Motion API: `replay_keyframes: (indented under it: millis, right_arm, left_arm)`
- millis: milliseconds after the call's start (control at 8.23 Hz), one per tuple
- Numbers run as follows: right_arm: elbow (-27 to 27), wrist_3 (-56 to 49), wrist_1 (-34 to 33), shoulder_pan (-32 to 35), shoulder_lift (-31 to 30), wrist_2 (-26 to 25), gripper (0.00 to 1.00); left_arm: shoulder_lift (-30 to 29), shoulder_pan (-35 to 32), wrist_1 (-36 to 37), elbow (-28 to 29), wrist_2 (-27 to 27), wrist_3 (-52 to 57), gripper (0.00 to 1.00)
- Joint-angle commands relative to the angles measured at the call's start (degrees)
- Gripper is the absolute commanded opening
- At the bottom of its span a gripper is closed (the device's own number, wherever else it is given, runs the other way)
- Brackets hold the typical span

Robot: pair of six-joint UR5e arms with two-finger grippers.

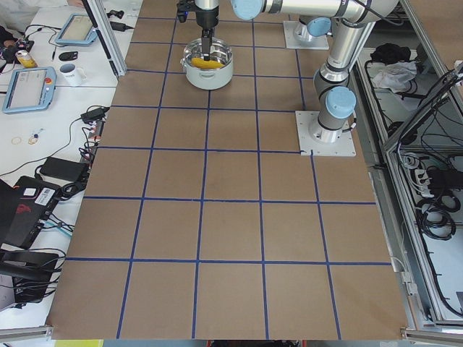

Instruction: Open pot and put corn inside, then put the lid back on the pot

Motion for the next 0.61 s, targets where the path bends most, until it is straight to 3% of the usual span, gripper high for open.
replay_keyframes:
  millis: [0, 486]
  right_arm:
    - [0.56, -0.12, -0.15, -0.1, -0.27, 0.1, 1.0]
    - [1.0, -0.91, -0.41, -0.1, -0.27, 0.27, 1.0]
  left_arm:
    - [-0.06, -0.46, 0.0, -0.09, 0.32, -0.06, 1.0]
    - [-0.06, -0.46, 0.09, -0.09, 0.24, 0.03, 1.0]
